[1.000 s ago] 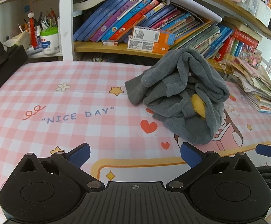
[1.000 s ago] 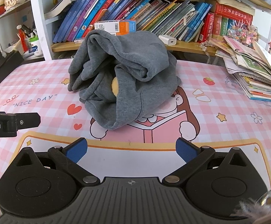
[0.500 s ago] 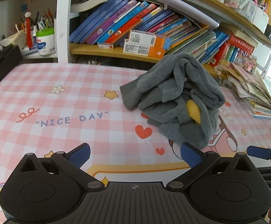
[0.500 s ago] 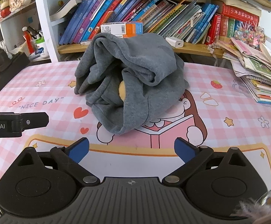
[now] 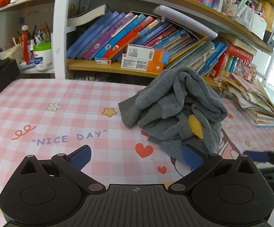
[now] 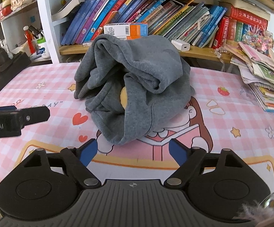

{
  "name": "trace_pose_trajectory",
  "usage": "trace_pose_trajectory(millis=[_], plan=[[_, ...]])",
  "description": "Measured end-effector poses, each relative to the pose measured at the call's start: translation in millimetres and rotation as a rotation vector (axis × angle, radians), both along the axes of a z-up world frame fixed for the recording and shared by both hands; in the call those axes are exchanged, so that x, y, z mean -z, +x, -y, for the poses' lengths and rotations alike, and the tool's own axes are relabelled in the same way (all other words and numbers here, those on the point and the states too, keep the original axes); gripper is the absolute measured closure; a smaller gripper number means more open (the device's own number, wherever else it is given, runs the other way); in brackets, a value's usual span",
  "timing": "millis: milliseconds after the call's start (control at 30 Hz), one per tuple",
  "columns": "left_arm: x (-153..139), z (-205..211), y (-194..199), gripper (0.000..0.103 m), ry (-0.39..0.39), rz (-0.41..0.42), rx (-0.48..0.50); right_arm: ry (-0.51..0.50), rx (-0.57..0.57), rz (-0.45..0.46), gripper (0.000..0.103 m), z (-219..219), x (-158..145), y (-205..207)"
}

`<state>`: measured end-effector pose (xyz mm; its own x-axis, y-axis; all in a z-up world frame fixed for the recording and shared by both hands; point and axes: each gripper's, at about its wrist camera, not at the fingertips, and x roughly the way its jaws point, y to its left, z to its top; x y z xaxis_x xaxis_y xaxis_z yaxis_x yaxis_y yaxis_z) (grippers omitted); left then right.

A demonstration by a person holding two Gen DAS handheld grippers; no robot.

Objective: Fold clothes
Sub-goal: 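Grasp the crumpled grey sweatshirt with the right gripper, then lift the grey sweatshirt up with the right gripper to let it hang open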

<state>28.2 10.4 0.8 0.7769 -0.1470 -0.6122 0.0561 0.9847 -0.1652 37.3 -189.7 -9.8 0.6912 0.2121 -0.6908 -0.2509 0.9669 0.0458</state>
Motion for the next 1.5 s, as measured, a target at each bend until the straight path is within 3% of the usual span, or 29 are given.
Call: trace_pose_trajectory(millis=[167, 367, 533, 567, 600, 700, 733, 967, 1100, 1267, 1500], plan=[[4, -6, 8, 0.000, -0.070, -0.014, 0.014, -0.073, -0.018, 0.041, 0.026, -4, 1, 22], [6, -21, 16, 0.000, -0.132, -0.006, -0.065, -0.080, -0.054, 0.053, 0.026, -5, 3, 64], [8, -29, 19, 0.000, -0.142, -0.024, -0.098, -0.082, -0.064, -0.009, 0.026, -7, 14, 97], [8, -30, 19, 0.000, -0.143, -0.028, -0.104, -0.072, -0.066, -0.035, 0.035, -7, 18, 101], [9, -31, 20, 0.000, -0.144, -0.032, -0.110, -0.059, -0.063, -0.052, 0.056, -6, 20, 102], [10, -34, 21, 0.000, -0.146, -0.046, -0.126, -0.019, -0.044, -0.072, 0.086, -5, 24, 90], [9, -34, 21, 0.000, -0.146, -0.050, -0.130, -0.017, -0.046, -0.070, 0.088, -6, 23, 83], [3, -34, 12, 0.000, -0.172, -0.051, -0.113, 0.097, -0.071, -0.118, 0.092, -1, 15, 31], [-2, -33, 5, 0.000, -0.195, -0.041, -0.090, 0.111, -0.122, -0.120, 0.092, -10, 2, 10], [-7, -37, -6, 0.000, -0.221, -0.024, -0.083, 0.129, -0.142, -0.105, 0.092, -17, -13, -2], [-10, -66, -29, 0.000, -0.252, -0.005, -0.155, 0.292, -0.156, -0.182, 0.092, -26, -34, 5]])
